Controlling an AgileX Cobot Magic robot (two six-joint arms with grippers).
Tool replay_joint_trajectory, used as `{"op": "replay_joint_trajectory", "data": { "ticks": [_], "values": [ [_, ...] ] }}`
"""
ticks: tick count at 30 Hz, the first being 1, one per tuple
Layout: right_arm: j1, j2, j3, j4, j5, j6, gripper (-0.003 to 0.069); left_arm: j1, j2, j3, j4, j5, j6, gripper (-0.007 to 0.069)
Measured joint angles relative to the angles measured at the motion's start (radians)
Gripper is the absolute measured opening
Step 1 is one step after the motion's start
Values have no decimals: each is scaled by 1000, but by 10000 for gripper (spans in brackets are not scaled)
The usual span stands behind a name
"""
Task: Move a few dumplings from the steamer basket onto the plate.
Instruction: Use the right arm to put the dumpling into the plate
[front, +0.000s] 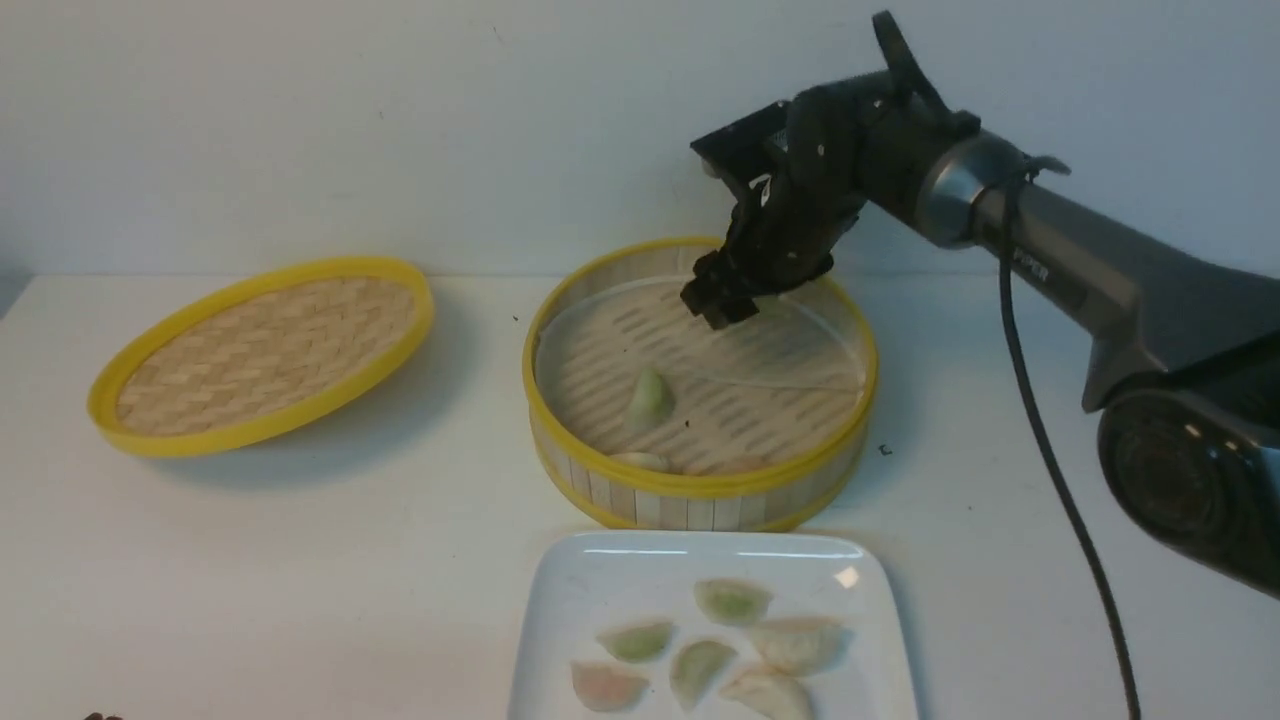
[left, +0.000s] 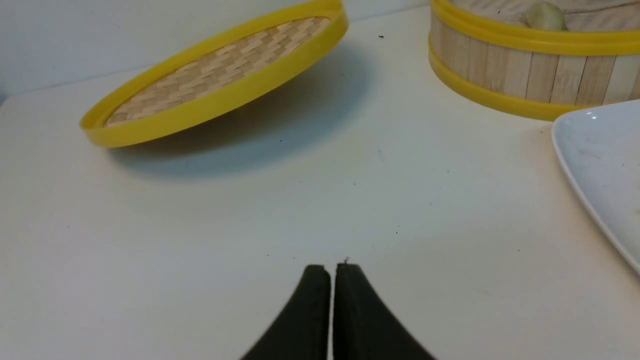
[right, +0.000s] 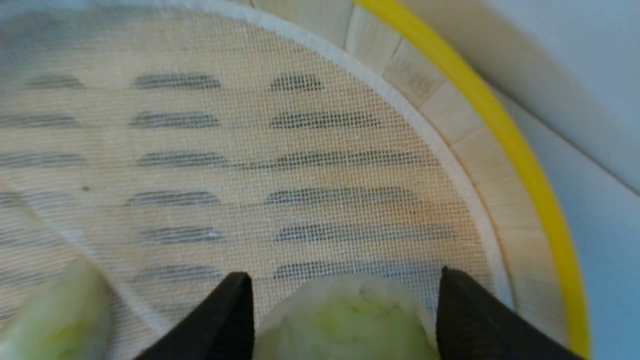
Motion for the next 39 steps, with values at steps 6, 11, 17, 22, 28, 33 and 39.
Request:
{"op": "replay_joint_trajectory", "data": {
  "ticks": [6,11,17,22,28,33,39],
  "values": [
    [0,-138,-81,22,114,0,426,0,0,0,0,0,0,-6],
    [0,-299,-8,104,123,0,426,0,0,0,0,0,0,-6],
    [19,-616,406,203,123,-17,426,0,0,0,0,0,0,-6],
    [66,-820,809,217,79,-33,426,0,0,0,0,0,0,-6],
    [85,-871,1174,241,-168,-34,426,0,0,0,0,0,0,-6],
    [85,-799,1292,255,-323,-31,426,0,0,0,0,0,0,-6],
    [85,-712,1290,324,-421,-38,426,0,0,0,0,0,0,-6]
  ]
}}
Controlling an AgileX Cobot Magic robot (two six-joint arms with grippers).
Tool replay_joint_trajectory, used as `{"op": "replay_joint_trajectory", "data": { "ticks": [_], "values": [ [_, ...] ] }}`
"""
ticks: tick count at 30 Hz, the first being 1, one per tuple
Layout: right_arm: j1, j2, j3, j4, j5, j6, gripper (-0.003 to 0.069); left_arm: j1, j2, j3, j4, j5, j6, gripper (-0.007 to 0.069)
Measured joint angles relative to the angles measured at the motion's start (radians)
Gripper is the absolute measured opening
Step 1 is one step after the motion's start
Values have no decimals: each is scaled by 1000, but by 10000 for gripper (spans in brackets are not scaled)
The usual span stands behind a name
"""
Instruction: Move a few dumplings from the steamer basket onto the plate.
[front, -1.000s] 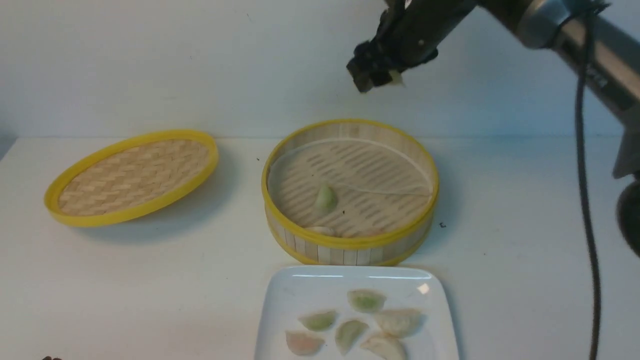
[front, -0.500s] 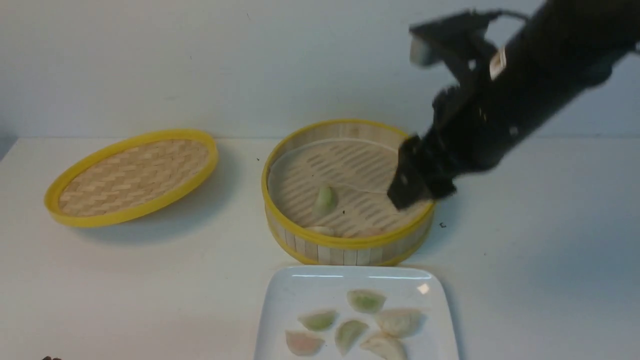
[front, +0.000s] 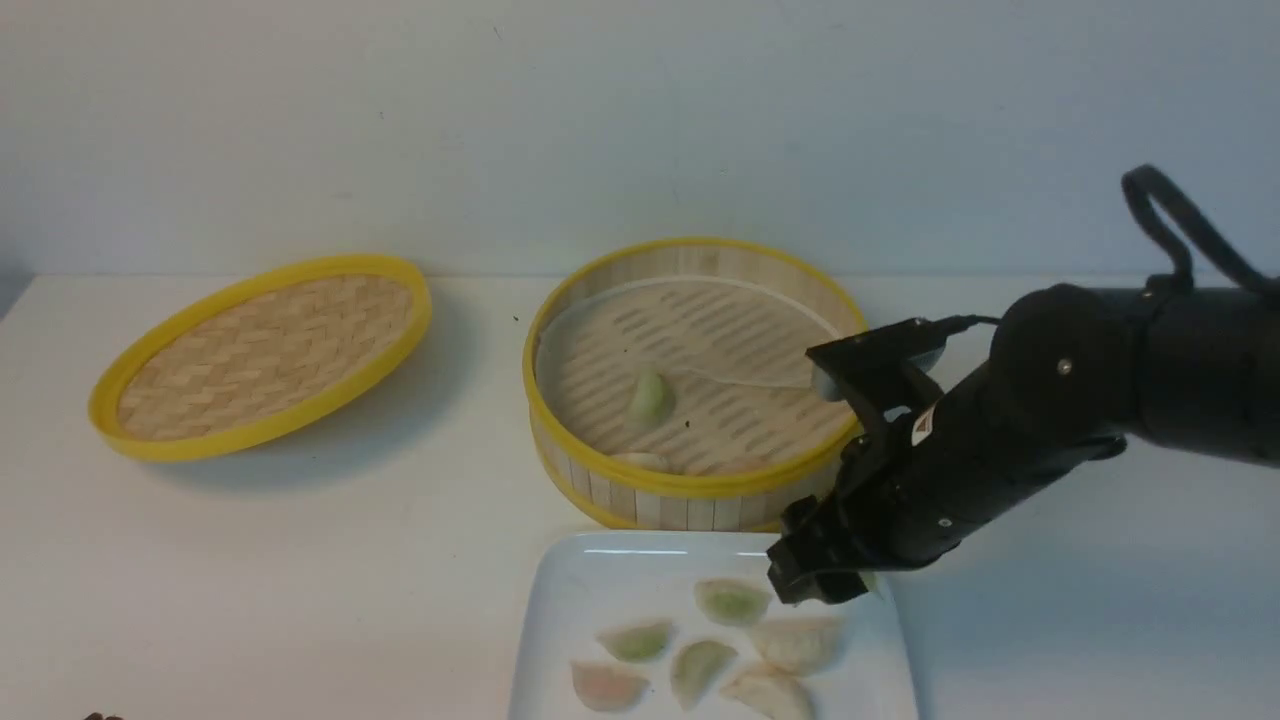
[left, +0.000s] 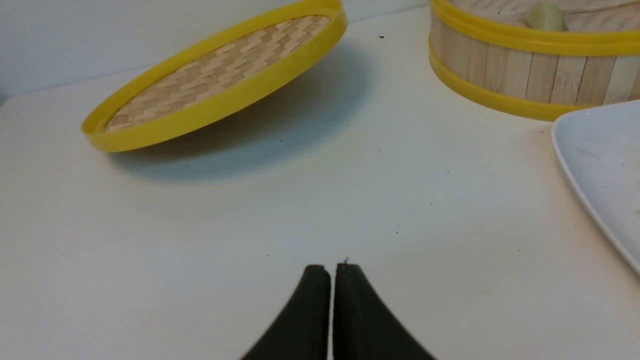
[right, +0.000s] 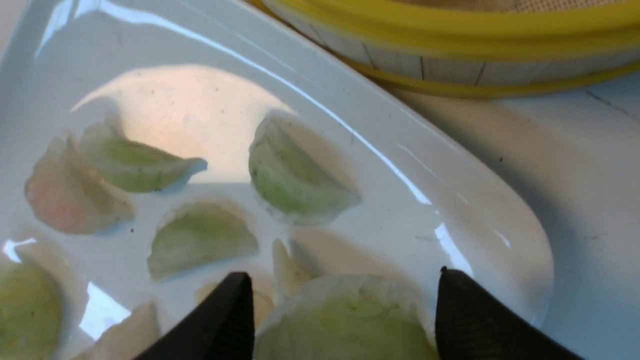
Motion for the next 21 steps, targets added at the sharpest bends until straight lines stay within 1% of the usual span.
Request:
{"op": "replay_joint_trajectory", "data": {
  "ticks": [2,4,5,6,9,11,13,15,18,21],
  "values": [
    [0,10,0,12,-17,-3,428,0,0,0,0,0,0,-6],
    [0,11,0,21,-26,-4,465,0,0,0,0,0,0,-6],
    [0,11,0,21,-27,-4,465,0,0,0,0,0,0,-6],
    [0,11,-2,24,-27,-5,514,0,0,0,0,0,0,-6],
    [0,11,-26,24,15,-5,601,0,0,0,0,0,0,-6],
    [0,11,-56,22,74,-5,627,0,0,0,0,0,0,-6],
    [0,8,-81,20,114,-5,628,0,0,0,0,0,0,-6],
    [0,-10,-130,13,216,-5,589,0,0,0,0,0,0,-6],
    [0,-79,-181,-15,309,10,442,0,0,0,0,0,0,-6],
    [0,-201,-203,-65,351,46,202,0,0,0,0,0,0,-6]
  ]
}}
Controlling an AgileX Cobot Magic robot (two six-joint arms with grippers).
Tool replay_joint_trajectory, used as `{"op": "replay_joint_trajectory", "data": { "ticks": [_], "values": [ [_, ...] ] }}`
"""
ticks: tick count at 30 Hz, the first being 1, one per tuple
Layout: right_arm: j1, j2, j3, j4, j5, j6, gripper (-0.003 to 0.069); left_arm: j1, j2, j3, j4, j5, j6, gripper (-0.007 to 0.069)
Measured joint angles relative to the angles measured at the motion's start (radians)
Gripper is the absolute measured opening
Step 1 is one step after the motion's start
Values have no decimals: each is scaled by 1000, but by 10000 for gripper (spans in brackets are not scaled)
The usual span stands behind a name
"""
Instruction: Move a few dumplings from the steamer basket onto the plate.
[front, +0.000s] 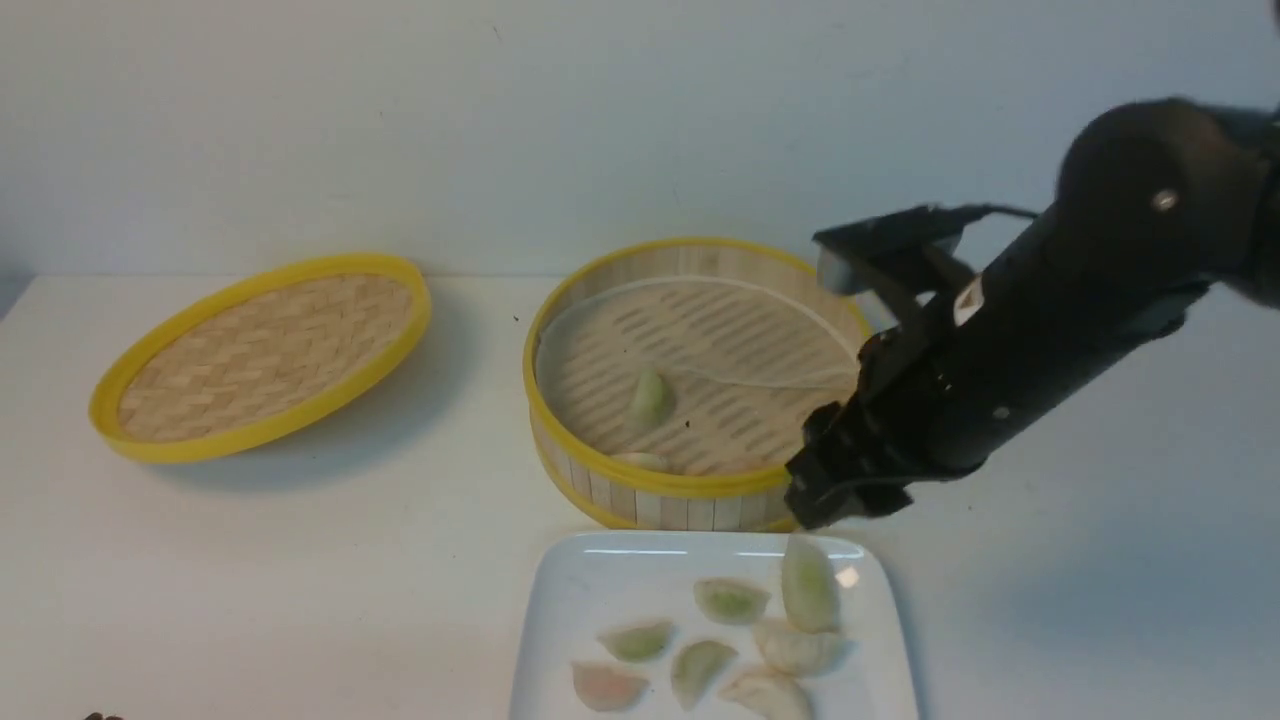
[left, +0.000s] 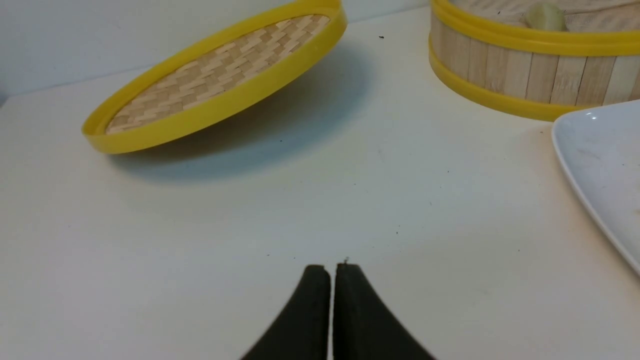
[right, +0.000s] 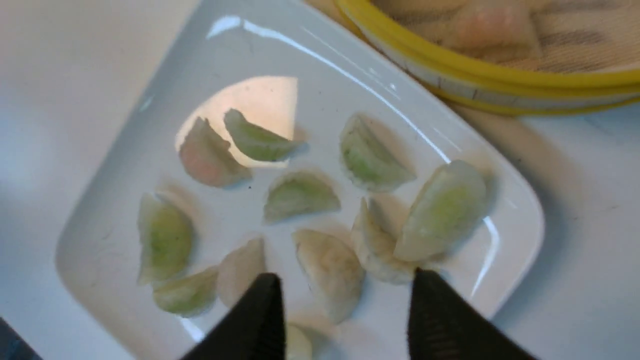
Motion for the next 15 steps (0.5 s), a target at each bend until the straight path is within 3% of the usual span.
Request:
{"op": "replay_joint_trajectory", "data": {
  "ticks": [2,4,12,15],
  "values": [
    [0,-102,-2,-28,8,25,80,0,0,0,0,0,0,-6],
    [0,-213,-5,-58,9,54,18,0,0,0,0,0,0,-6],
    [0,-647,83,-96,-91,136,-13,0,0,0,0,0,0,-6],
    [0,-849,219,-105,-161,147,-15,0,0,0,0,0,0,-6]
  ]
}}
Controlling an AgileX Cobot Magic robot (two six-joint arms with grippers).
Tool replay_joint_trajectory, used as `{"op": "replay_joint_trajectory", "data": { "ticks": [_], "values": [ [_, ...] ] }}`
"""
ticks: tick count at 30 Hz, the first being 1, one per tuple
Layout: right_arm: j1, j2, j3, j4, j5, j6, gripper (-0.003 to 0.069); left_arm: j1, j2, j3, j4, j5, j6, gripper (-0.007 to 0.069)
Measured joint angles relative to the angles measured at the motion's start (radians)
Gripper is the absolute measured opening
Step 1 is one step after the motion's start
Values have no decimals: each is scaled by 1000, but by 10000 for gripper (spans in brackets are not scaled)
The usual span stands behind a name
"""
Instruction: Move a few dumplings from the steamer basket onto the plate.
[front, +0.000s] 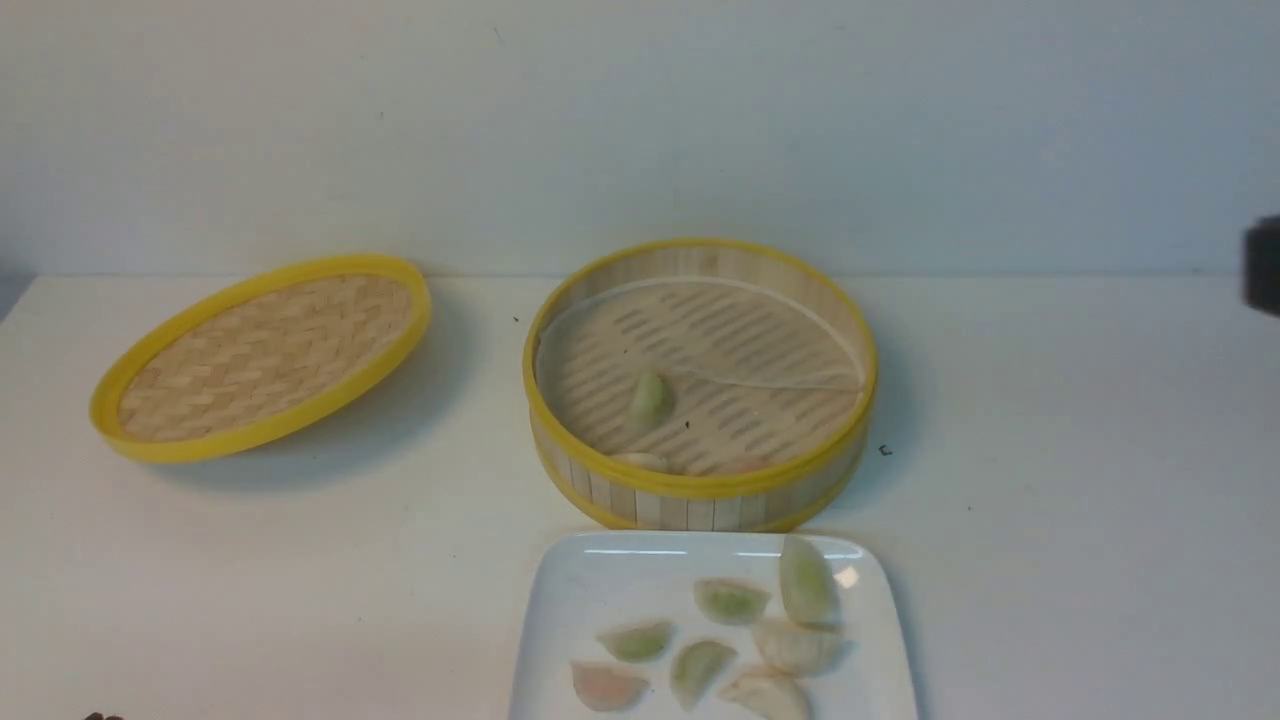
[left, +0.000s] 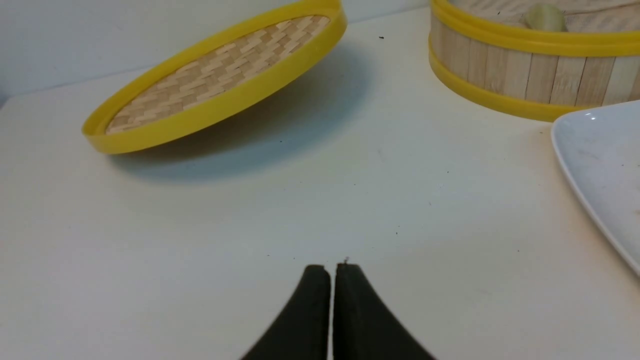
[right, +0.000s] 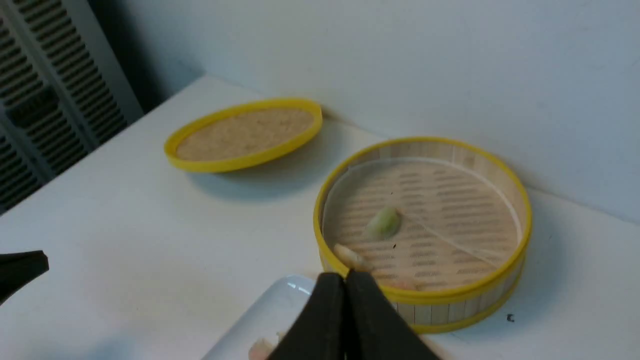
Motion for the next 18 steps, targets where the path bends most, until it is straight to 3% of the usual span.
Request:
{"op": "replay_joint_trajectory", "data": {
  "ticks": [10,18],
  "values": [
    [0,-532,444,-20,-202,50,-15,0,0,0,0,0,0,-6],
    [0,-647,608,14,-240,51,-15,0,0,0,0,0,0,-6]
  ]
}}
